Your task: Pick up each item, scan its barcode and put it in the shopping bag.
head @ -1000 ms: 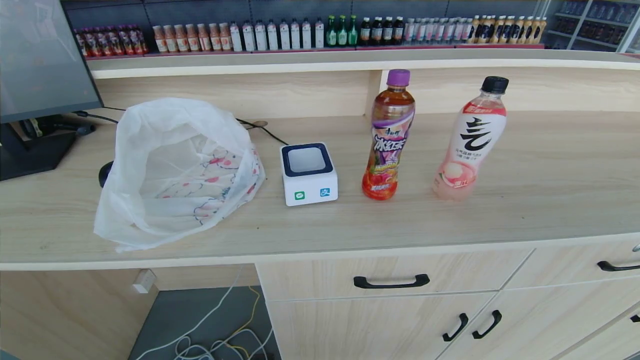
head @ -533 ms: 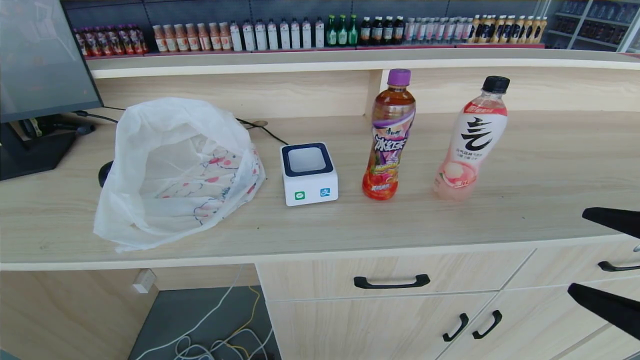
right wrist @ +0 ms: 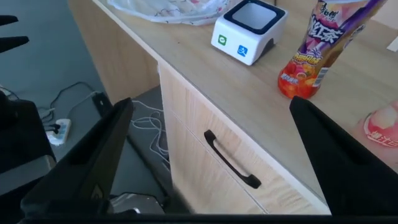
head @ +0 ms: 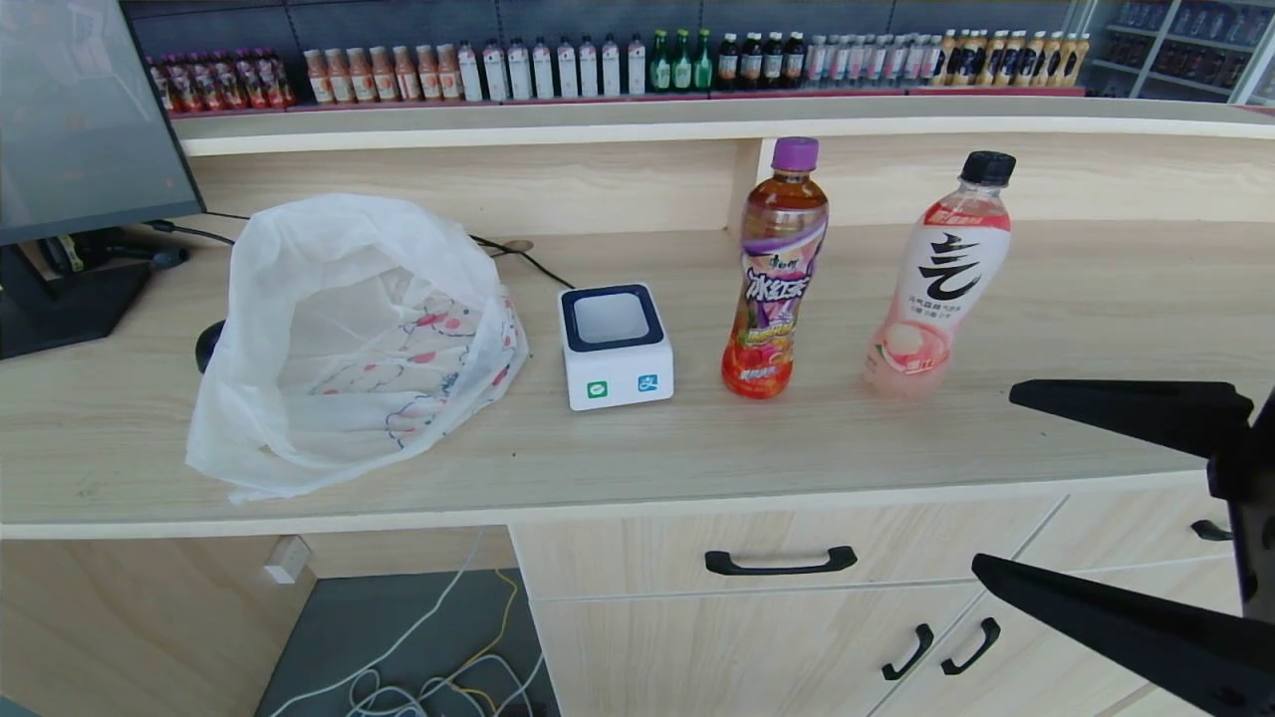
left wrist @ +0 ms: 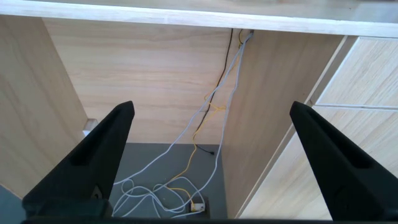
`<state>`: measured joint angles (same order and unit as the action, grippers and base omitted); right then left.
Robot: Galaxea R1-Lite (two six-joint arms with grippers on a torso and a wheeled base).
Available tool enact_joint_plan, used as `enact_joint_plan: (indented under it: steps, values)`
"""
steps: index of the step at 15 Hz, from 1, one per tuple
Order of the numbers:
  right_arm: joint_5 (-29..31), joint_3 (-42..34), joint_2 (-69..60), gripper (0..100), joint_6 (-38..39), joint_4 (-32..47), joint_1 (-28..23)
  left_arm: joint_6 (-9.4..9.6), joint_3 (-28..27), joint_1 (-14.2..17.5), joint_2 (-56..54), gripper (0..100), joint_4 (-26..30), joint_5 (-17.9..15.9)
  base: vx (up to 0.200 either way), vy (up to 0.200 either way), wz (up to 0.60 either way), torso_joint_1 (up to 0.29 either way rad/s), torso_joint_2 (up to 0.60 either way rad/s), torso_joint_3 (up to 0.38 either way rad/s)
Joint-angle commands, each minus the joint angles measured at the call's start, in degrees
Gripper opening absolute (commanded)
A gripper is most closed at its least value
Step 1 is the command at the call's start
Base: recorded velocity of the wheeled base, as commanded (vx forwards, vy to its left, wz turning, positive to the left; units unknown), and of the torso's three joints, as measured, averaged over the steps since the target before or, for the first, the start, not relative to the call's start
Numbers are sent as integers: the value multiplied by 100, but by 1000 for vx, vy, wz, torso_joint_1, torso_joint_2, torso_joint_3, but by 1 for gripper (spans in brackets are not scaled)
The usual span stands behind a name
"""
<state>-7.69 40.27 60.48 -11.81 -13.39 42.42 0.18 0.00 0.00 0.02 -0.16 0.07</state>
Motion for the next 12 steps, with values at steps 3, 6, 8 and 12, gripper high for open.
enact_joint_plan:
  steps: [3,6,8,12]
  values:
    - [268,8,562,100,12,-261,29,-1,0,0,-2,100,-2,1,0,0,0,0,0,0]
    - [910,52,1098,100,12,-1061,73,-1,0,0,-2,100,-2,1,0,0,0,0,0,0]
    - [1235,43,1414,100,4,-1615,179,-1,0,0,-2,100,-2,1,0,0,0,0,0,0]
    - [2483,78,2117,100,4,-2634,390,-1,0,0,-2,100,-2,1,0,0,0,0,0,0]
